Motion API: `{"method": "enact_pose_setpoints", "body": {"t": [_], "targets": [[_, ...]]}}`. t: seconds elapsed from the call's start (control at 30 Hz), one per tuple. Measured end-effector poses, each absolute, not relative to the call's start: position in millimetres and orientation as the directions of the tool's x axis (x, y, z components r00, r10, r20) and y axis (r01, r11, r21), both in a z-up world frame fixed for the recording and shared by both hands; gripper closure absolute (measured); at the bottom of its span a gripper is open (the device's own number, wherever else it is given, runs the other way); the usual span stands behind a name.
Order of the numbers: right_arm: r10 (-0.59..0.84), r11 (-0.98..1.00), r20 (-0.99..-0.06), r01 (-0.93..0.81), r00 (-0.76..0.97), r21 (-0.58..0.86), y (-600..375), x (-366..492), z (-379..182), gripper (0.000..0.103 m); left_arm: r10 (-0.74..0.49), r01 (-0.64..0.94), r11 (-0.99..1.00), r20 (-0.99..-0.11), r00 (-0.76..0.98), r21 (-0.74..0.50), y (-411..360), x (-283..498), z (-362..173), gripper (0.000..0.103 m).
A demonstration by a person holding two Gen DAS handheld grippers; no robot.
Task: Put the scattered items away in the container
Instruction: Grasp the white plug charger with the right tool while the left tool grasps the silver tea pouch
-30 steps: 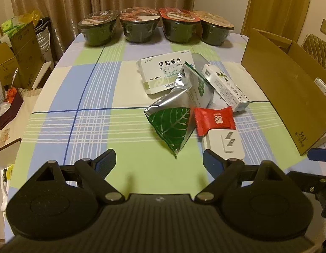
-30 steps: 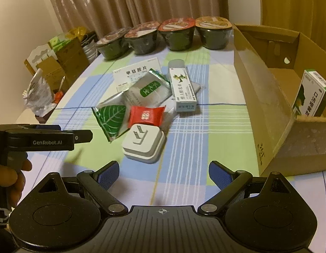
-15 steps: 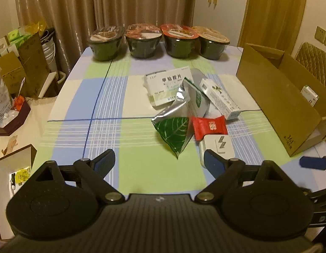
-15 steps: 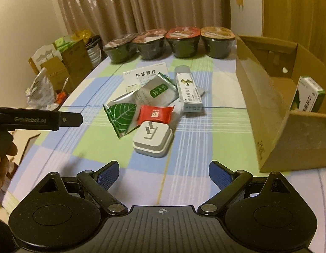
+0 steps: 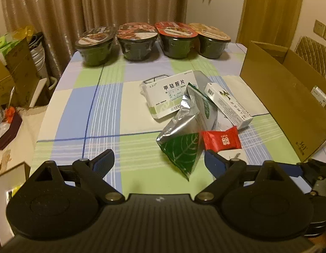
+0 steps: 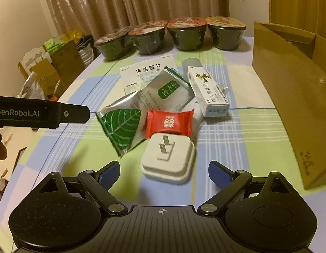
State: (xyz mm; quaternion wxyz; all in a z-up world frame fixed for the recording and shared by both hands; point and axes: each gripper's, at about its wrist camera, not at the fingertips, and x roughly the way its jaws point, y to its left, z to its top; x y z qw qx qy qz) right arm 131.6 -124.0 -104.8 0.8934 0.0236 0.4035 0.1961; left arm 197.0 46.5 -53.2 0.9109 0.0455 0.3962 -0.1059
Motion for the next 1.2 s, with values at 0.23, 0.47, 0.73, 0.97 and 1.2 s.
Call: {"method": "enact_pose_setpoints", "body": {"t": [0.23, 0.47, 0.73, 0.97, 1.2], "targets": [[0.330, 0.936, -0.725, -0.307, 0.605, 0.169, -111, 149, -124, 0.007, -0.189, 0.313, 0.949, -0.742, 0.643, 0.030, 42, 222, -64, 0.013], [0.313, 0.940, -0.729, -0.309, 0.609, 0.145, -112, 155, -137, 0.030, -0.214, 0.379, 0.924, -0.753, 0.622, 0.051, 38, 237, -77, 0.013], [0.280, 0.947, -0.725, -0.303, 0.629, 0.104, -141, 157, -134, 0.033, -0.241, 0.468, 0.879, -0.764, 0.599, 0.090, 23, 254, -91, 0.013], [0.246, 0.960, -0.731, -0.264, 0.637, 0.093, -177, 153, -132, 0.033, -0.258, 0.503, 0.861, -0.784, 0.565, 0.080, 3, 281, -109, 0.013], [0.252, 0.960, -0.732, -0.261, 0.633, 0.105, -186, 151, -131, 0.033, -0.286, 0.534, 0.845, -0.834, 0.473, 0.013, -6, 300, -131, 0.031]]}}
